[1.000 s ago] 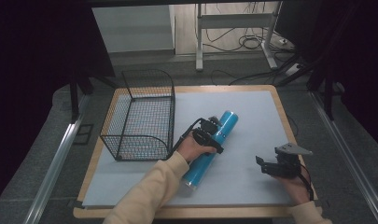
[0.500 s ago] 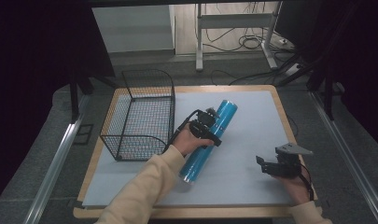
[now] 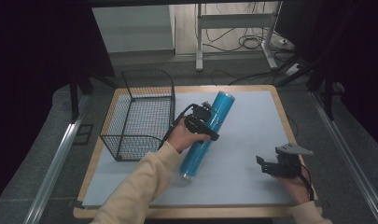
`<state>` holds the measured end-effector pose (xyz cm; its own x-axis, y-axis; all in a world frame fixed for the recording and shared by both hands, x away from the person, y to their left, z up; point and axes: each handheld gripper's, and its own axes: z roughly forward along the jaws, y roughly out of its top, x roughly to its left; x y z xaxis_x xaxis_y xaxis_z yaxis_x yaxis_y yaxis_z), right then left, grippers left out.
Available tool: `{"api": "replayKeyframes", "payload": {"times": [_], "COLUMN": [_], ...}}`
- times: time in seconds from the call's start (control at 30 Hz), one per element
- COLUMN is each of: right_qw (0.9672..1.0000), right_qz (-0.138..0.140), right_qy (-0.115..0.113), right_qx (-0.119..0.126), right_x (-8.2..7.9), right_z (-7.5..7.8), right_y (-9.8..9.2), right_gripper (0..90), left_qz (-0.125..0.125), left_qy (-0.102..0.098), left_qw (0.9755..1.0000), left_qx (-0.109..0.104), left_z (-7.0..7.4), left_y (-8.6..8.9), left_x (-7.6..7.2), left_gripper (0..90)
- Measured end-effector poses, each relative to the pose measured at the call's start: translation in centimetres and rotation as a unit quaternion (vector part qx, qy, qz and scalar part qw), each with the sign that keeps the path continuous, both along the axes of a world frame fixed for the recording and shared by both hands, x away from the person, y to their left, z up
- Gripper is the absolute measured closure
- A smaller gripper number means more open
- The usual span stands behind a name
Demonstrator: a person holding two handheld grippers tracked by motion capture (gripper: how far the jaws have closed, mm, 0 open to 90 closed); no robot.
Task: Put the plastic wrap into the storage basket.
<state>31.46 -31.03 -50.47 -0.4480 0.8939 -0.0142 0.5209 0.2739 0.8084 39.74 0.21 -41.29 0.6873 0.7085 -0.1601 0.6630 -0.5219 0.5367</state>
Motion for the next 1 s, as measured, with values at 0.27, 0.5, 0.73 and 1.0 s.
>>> {"api": "replayKeyframes", "payload": {"times": [0.27,0.5,0.73,1.0], "right_qw": [1.0,1.0,1.0,1.0], "right_qz": [-0.001,-0.001,-0.001,-0.002], "right_qy": [0.0,0.001,0.001,0.002], "right_qx": [0.001,-0.002,-0.002,-0.001], "right_x": [0.0,0.0,0.1,0.1], "right_z": [0.0,0.0,0.0,-0.1], "right_y": [0.0,0.0,0.0,0.0], "right_gripper": [13.9,13.9,13.9,13.9], "left_qz": [0.003,0.007,0.006,0.014], "left_qy": [-0.028,-0.061,-0.082,-0.093], "left_qw": [0.9995,0.9976,0.9958,0.9945], "left_qx": [-0.013,-0.033,-0.04,-0.046], "left_z": [1.9,4.0,5.7,6.9], "left_y": [1.1,2.0,2.8,3.7], "left_x": [-0.3,-0.7,-1.1,-0.9], "left_gripper": [31.7,31.9,31.9,31.9]}}
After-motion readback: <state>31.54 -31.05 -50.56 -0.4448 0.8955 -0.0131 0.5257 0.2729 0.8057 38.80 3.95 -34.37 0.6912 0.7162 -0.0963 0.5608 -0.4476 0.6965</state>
